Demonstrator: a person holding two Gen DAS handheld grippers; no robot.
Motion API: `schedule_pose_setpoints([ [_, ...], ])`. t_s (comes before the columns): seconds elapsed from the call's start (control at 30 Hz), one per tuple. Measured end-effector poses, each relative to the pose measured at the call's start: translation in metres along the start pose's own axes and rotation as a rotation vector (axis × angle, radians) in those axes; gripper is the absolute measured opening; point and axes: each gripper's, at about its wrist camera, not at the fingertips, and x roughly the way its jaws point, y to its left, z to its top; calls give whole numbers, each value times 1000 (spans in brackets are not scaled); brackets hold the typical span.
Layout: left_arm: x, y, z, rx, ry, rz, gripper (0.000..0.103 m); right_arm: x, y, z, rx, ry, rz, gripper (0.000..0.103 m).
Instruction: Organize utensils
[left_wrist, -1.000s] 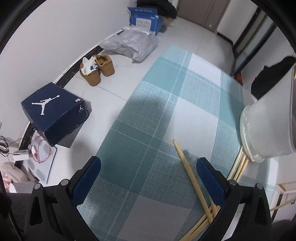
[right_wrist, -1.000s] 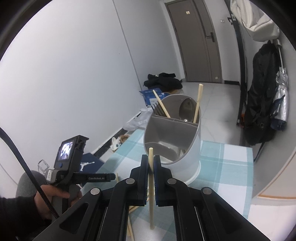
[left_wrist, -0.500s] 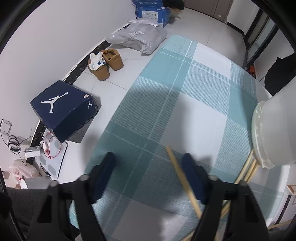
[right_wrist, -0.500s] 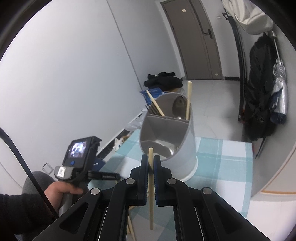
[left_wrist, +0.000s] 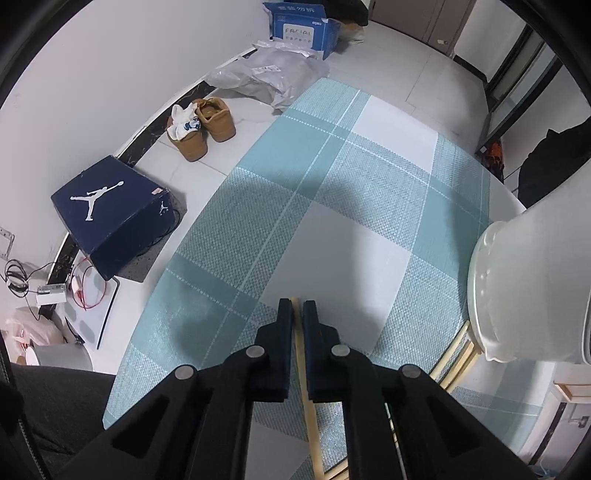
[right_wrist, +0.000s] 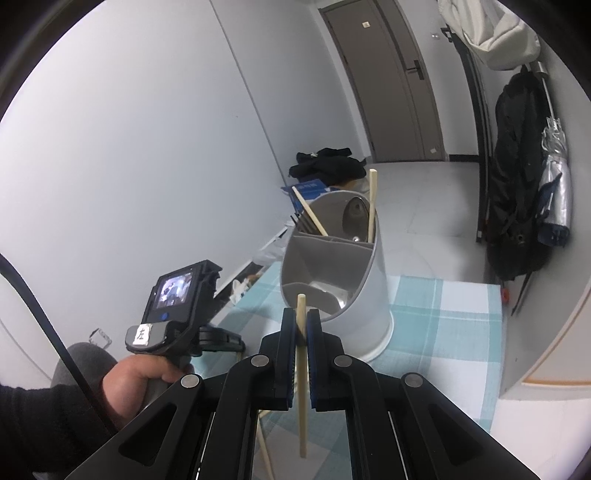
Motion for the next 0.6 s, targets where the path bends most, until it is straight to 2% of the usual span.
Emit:
schedule_pose_setpoints([
  [0.33,-29,0,1,13,-98,-84,0,-1,8,-1,-23,-11,-17,5],
  [0.43,-28,7,1,7,-92,-118,0,0,12,-3,-35,-7,-24,5],
  [0.5,-24,12,0,7,-77,-107,1,0,13,-4,-33,-6,-27,5],
  [0.6,-14,13,-4,44,-19,-96,16,-2,17,-5,-35,-12,-27,5],
])
